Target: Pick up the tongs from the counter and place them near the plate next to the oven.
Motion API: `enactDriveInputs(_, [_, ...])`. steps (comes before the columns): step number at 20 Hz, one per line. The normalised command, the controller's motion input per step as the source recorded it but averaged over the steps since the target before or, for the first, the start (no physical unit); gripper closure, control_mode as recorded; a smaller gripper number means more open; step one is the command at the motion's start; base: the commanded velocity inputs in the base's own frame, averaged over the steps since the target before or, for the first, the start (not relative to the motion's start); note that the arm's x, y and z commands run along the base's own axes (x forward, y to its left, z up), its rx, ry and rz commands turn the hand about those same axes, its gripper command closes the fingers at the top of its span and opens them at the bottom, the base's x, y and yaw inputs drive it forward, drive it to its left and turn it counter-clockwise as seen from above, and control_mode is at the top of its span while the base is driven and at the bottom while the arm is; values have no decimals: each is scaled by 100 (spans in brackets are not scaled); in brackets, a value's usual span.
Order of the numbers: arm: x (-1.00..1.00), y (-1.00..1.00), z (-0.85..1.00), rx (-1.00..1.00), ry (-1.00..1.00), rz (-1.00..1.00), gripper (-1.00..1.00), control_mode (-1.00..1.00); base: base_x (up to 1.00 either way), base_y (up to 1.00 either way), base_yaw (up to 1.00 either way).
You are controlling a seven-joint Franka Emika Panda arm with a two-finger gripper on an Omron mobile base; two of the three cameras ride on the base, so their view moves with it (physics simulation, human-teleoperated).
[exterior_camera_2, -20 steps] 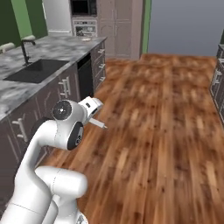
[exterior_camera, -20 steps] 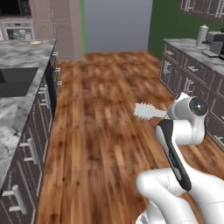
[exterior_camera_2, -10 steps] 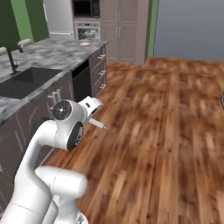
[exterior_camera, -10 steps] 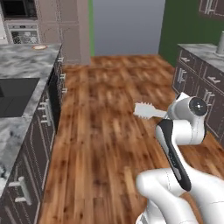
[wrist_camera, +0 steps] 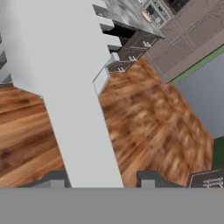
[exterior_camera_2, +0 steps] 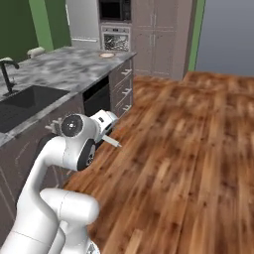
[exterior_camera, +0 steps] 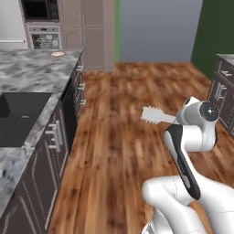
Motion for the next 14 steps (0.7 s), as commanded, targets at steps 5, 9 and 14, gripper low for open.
enactDriveInputs(5, [0, 0, 0, 0, 0, 0, 100, 100, 100, -29, 34])
enactDriveInputs(9, [0, 0, 0, 0, 0, 0, 100, 100, 100, -50, 28])
enactDriveInputs(14, [0, 0, 0, 0, 0, 0, 100, 100, 100, -80, 19])
